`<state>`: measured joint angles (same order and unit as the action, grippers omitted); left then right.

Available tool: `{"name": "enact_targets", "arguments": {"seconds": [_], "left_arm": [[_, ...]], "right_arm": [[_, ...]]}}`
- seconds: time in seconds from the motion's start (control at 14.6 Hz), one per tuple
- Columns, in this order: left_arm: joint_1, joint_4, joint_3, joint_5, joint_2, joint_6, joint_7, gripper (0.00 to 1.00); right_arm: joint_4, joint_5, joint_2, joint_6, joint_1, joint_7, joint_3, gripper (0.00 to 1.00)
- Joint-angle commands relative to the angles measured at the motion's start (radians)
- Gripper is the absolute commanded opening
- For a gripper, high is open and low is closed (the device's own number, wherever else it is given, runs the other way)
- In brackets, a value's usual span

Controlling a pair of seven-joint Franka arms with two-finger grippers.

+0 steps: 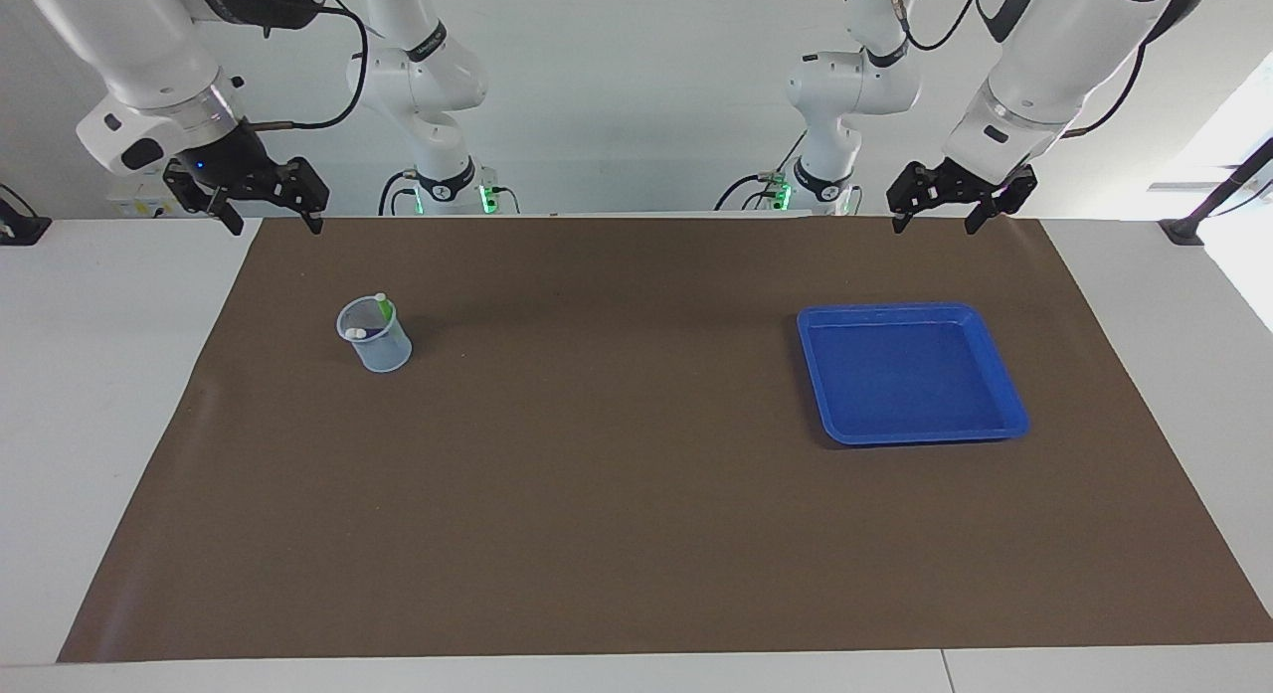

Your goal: Right arm passes pens to left for tray arrangement

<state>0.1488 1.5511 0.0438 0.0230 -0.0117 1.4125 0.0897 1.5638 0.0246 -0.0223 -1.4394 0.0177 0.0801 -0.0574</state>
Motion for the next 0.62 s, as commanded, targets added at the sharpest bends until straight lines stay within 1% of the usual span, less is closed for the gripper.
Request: {"name": "enact_targets", "arguments": {"seconds": [0.0,0.55], "left_arm": [[0.0,0.018,-0.004,0.002,-0.017,0.009,0.007,1.0],[-0.002,0.018,-0.004,0.002,-0.017,0.009,0.007,1.0]], "right_arm": [[0.027,-0.002,-0.024,0.002,0.001,-0.016,0.001,1.0],[0.028,0.0,-0.027,0.004,-0.008,-0.011,0.004,1.0]]}}
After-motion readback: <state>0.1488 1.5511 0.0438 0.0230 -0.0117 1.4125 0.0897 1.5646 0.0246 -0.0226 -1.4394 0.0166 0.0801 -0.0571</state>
